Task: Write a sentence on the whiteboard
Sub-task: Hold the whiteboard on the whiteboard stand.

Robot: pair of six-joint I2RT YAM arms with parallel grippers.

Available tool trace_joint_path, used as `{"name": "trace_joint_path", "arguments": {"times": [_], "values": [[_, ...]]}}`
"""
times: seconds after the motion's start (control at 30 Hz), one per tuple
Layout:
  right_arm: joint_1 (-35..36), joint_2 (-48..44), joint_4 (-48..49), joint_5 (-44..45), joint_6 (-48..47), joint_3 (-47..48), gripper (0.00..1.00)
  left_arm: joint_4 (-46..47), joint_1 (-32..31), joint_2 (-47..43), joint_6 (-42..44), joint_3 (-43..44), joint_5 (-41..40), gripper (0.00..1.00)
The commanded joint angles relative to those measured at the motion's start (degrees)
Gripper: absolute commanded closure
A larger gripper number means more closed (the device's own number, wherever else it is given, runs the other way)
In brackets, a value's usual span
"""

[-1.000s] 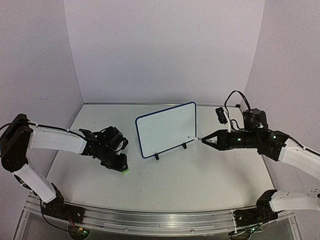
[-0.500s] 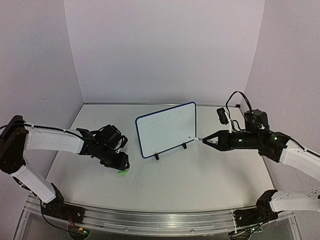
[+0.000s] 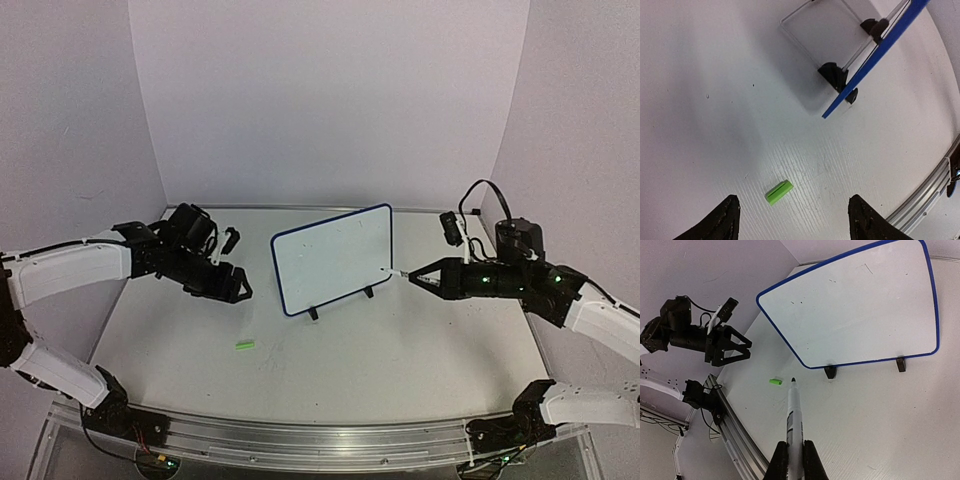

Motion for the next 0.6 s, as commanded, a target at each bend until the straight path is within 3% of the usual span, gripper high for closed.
{"name": "trace_joint_path", "arguments": {"times": [0.0, 0.13, 0.3, 0.57], "values": [[-0.07, 1.88, 1.55, -0.76, -1.09, 2.5, 1.0, -5.18, 5.04, -0.78, 8.7, 9.22, 8.2, 0.26], [0.01, 4.44, 3.83, -2.48, -1.44, 3.66, 1.0, -4.93, 7.38, 2.01, 13.22, 15.19, 14.68, 0.26], [0.2, 8.52, 8.74, -4.56, -2.07, 5.24, 1.0, 2.23, 8.27, 4.91, 17.18, 17.47, 20.8, 0.26], [1.22, 16.16, 13.86, -6.92, -4.17, 9.53, 1.0, 4.96, 8.26, 12.67, 23.86, 22.1, 21.92, 0.26]]}}
